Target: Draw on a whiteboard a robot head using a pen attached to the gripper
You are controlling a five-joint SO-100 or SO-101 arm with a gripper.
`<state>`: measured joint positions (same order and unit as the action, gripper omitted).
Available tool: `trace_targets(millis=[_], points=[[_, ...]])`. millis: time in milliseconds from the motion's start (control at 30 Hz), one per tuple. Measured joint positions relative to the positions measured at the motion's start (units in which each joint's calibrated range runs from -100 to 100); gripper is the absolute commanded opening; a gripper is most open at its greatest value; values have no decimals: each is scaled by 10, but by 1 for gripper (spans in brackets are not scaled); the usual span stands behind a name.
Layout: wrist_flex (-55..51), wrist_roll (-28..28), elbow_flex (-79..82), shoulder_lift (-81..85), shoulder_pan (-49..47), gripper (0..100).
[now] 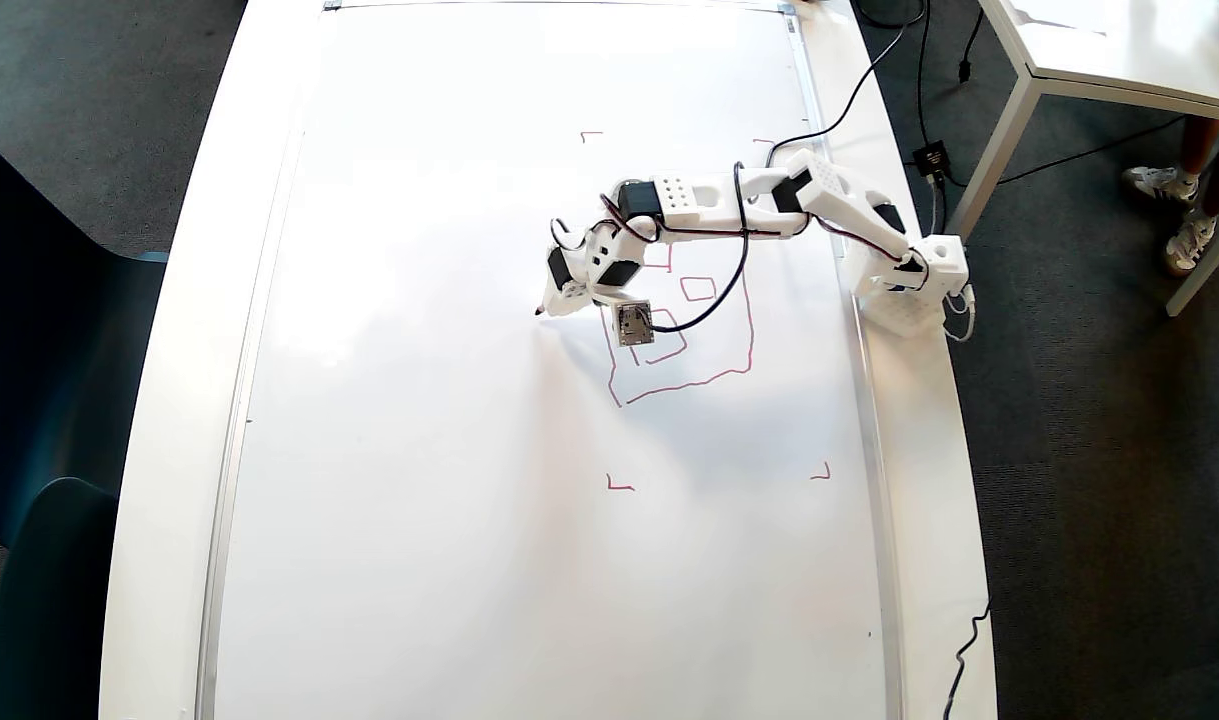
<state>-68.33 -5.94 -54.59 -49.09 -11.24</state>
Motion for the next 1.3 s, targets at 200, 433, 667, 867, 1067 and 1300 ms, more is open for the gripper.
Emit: trace_targets(millis=[200,433,667,867,1067,1300], points=[[-32,0,4,0,0,1],[-73,0,4,0,0,1],[-73,0,24,3,0,1],[-15,0,23,-12,0,1],[3,-1,20,-25,0,1],[2,-5,20,-25,17,1]])
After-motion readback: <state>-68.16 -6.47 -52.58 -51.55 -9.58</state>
